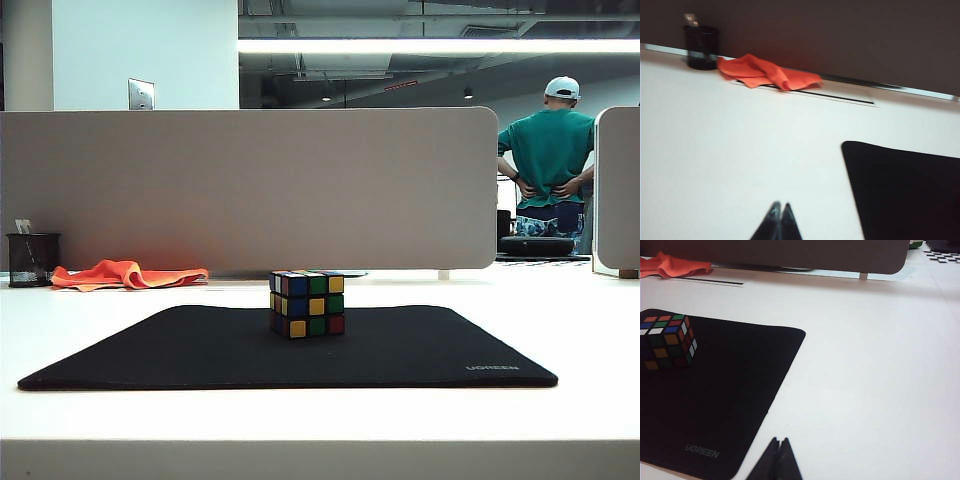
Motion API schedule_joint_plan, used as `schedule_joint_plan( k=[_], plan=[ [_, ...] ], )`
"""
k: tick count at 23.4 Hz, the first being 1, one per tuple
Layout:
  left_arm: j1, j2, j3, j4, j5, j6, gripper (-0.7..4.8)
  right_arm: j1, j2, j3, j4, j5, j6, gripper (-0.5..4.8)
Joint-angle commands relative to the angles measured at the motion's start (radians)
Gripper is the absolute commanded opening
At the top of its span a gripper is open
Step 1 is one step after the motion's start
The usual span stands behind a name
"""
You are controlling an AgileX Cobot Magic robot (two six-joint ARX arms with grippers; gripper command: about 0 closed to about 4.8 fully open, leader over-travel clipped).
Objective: Pick up the cube on the right side of the mouse pad, then place it in the center of the mouse pad.
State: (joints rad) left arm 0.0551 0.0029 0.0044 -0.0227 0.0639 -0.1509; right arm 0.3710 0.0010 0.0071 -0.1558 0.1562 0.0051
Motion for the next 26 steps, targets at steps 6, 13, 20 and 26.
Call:
schedule_joint_plan(
  k=[6,13,20,26],
  plan=[
    [0.012,0.000,0.004,0.009,0.004,0.001,-0.03,0.000,-0.002,-0.006,0.018,0.002,-0.004,-0.01],
    [0.012,0.000,0.004,0.009,0.003,0.001,-0.03,0.000,-0.002,-0.006,0.018,0.002,-0.004,-0.01],
    [0.012,0.000,0.004,0.009,0.003,0.001,-0.02,0.000,-0.002,-0.006,0.018,0.002,-0.004,-0.01],
    [0.012,0.000,0.004,0.009,0.003,0.001,-0.02,-0.018,-0.002,-0.006,0.018,0.002,-0.004,-0.01]
  ],
)
